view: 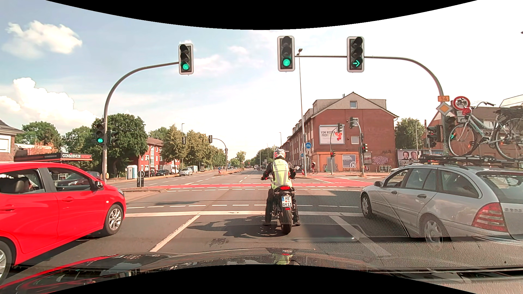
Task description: Follow the waypoints while adhering to traffic rules and regulations
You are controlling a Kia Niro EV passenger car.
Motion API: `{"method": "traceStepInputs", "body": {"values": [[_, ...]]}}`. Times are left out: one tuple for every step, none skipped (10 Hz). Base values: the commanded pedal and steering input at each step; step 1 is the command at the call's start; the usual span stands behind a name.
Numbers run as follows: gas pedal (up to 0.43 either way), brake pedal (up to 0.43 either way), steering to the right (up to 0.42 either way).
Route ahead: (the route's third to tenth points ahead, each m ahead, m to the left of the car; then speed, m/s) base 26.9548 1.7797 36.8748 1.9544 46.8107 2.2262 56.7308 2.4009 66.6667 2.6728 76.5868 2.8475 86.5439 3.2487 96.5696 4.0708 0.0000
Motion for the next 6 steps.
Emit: {"method": "traceStepInputs", "body": {"values": [[0.000,0.000,0.010],[0.000,0.000,0.010],[0.000,0.000,0.010],[0.000,0.000,0.010],[0.000,0.000,0.010],[0.079,0.000,0.010]]}}
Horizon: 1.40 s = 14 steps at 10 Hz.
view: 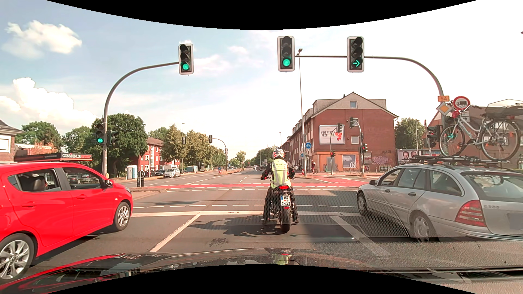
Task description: Follow the waypoints while adhering to traffic rules and regulations
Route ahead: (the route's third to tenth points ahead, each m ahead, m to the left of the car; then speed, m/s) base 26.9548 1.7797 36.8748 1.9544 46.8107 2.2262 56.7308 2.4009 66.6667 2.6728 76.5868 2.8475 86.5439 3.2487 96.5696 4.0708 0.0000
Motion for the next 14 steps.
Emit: {"method": "traceStepInputs", "body": {"values": [[0.157,0.000,0.010],[0.209,0.000,0.010],[0.248,0.000,0.010],[0.248,0.000,0.010],[0.248,0.000,0.010],[0.248,0.000,0.010],[0.268,0.000,0.010],[0.287,0.000,0.010],[0.299,0.000,0.010],[0.311,0.000,0.010],[0.331,0.000,0.010],[0.339,0.000,0.010],[0.339,0.000,0.010],[0.350,0.000,0.010]]}}
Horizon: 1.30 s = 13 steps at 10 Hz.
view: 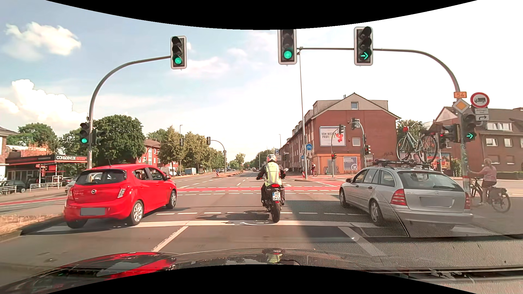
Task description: Follow the waypoints while adhering to traffic rules and regulations
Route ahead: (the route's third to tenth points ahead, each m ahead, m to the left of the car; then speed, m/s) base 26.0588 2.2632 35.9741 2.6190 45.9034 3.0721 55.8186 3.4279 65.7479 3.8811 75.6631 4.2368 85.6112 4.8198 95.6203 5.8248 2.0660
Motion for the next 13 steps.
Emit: {"method": "traceStepInputs", "body": {"values": [[0.370,0.000,0.010],[0.378,0.000,0.010],[0.390,0.000,0.010],[0.390,0.000,0.010],[0.398,0.000,0.010],[0.409,0.000,0.010],[0.421,0.000,0.009],[0.429,0.000,0.006],[0.429,0.000,-0.002],[0.429,0.000,-0.009],[0.421,0.000,-0.011],[0.421,0.000,-0.011],[0.409,0.000,-0.011]]}}
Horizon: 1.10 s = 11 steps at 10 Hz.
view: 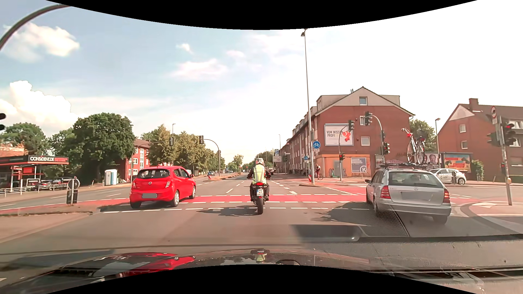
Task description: Follow the waypoints while adhering to traffic rules and regulations
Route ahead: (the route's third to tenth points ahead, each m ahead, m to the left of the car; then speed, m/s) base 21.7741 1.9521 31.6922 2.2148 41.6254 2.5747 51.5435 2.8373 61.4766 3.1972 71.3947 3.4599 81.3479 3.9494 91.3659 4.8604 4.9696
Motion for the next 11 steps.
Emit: {"method": "traceStepInputs", "body": {"values": [[0.409,0.000,-0.011],[0.398,0.000,-0.011],[0.398,0.000,-0.011],[0.398,0.000,-0.010],[0.398,0.000,-0.009],[0.398,0.000,-0.008],[0.398,0.000,-0.008],[0.398,0.000,-0.008],[0.398,0.000,-0.011],[0.370,0.000,-0.014],[0.339,0.000,-0.014]]}}
